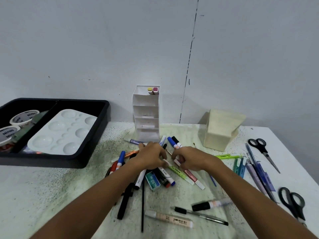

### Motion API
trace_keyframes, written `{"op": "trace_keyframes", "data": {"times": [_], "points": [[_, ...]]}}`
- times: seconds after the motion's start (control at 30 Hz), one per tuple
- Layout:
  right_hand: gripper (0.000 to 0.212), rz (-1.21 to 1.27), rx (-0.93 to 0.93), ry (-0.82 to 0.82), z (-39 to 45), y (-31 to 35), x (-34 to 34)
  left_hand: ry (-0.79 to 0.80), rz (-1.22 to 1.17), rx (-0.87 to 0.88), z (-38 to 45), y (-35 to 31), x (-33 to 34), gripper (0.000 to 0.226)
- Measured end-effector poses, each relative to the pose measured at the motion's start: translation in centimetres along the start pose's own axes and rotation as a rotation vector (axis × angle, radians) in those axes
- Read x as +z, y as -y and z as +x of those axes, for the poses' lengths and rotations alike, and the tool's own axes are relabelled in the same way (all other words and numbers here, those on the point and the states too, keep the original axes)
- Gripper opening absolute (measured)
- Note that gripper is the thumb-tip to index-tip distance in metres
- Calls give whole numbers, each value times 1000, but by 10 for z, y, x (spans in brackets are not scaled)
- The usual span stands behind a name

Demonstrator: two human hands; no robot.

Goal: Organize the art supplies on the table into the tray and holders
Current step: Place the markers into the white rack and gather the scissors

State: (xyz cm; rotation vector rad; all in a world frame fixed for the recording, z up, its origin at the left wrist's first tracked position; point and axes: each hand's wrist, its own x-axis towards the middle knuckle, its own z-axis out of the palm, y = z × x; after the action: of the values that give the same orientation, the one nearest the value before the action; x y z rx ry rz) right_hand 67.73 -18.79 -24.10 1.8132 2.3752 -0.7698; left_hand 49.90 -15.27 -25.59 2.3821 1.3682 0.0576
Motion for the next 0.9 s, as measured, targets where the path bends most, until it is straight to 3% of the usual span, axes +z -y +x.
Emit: {"op": "trace_keyframes", "data": {"times": [0.23, 0.47, 0.67, 0.9], "points": [[35, 259, 12, -67, -1, -10, -5, -36, -278, 22, -1, 9, -13, 20], [35, 577, -127, -251, -13, 22, -61, -182, -717, 118, -30, 2, -86, 26], [29, 754, -348, -489, -27, 74, -133, -412, -777, 185, -63, -6, -182, 22], [22, 747, -524, -937, -16, 116, -187, -775, -678, 201, -57, 7, -246, 19]]}}
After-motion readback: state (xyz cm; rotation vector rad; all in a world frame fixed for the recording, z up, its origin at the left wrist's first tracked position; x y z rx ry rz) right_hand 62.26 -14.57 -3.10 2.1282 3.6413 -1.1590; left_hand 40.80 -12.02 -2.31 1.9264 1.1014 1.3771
